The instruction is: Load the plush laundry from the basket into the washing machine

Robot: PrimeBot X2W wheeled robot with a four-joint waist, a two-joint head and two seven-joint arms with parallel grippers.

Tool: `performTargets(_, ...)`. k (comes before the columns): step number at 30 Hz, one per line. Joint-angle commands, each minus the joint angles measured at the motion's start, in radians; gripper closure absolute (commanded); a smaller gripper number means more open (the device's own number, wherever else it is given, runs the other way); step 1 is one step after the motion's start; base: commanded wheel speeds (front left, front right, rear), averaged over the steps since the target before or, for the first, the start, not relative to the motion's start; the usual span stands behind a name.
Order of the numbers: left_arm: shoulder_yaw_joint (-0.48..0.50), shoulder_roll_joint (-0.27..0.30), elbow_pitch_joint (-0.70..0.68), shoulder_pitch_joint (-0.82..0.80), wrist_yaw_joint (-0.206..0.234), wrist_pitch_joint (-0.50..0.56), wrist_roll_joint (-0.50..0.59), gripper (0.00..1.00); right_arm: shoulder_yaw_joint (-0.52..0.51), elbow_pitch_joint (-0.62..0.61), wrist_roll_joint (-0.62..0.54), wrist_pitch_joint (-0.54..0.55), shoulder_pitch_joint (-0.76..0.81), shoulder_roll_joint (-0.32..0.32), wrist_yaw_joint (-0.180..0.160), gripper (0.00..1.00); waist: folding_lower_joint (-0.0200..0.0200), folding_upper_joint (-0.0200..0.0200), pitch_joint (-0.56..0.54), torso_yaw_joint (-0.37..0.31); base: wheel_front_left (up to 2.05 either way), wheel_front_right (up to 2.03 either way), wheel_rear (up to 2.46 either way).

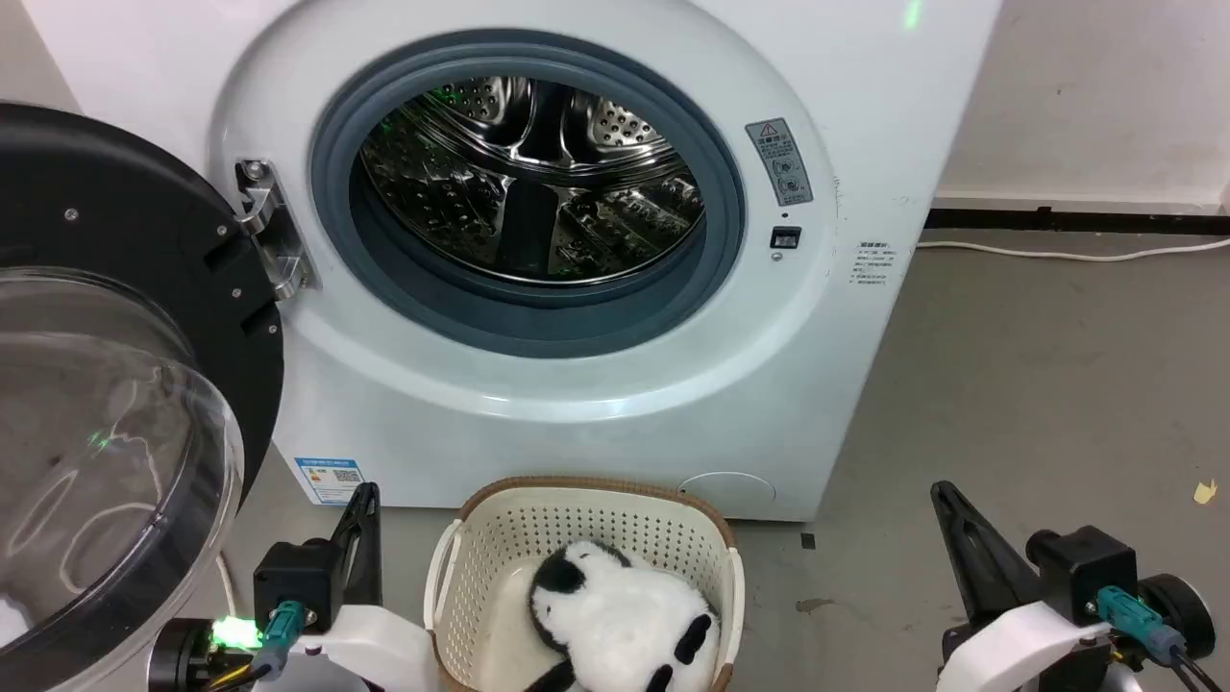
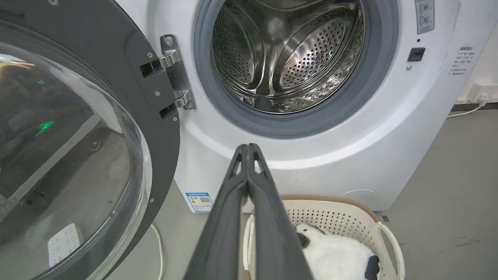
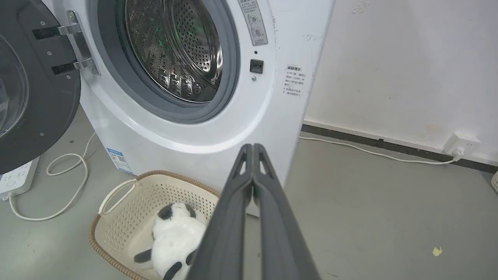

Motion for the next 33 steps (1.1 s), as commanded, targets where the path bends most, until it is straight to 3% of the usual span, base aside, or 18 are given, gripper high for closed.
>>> performTargets(1,0.000,0.000,-0.004,-0.010,-0.004,0.000,0.002,1.00,-0.001,-0.004,-0.005,0.000,-0.011,-0.001,-0.001,1.00,0.0000,0.0000,0.000,0.000,0.00,0.00,0.00)
performTargets(22,0.000,0.000,-0.004,-0.010,-0.004,0.000,0.002,1.00,-0.001,-0.004,-0.005,0.000,-0.011,-0.001,-0.001,1.00,0.0000,0.0000,0.000,0.000,0.00,0.00,0.00)
performTargets(23,-0.001,0.000,0.000,0.000,0.000,0.000,0.000,0.00,0.000,0.000,0.000,0.000,0.000,0.000,0.000,0.00,0.0000,0.0000,0.000,0.000,0.00,0.00,0.00)
performTargets(33,-0.010,0.000,-0.002,0.001,0.009,-0.014,0.002,0.00,-0.003,0.003,0.009,-0.014,0.002,0.000,0.000,0.00,0.0000,0.0000,0.000,-0.002,0.00,0.00,0.00)
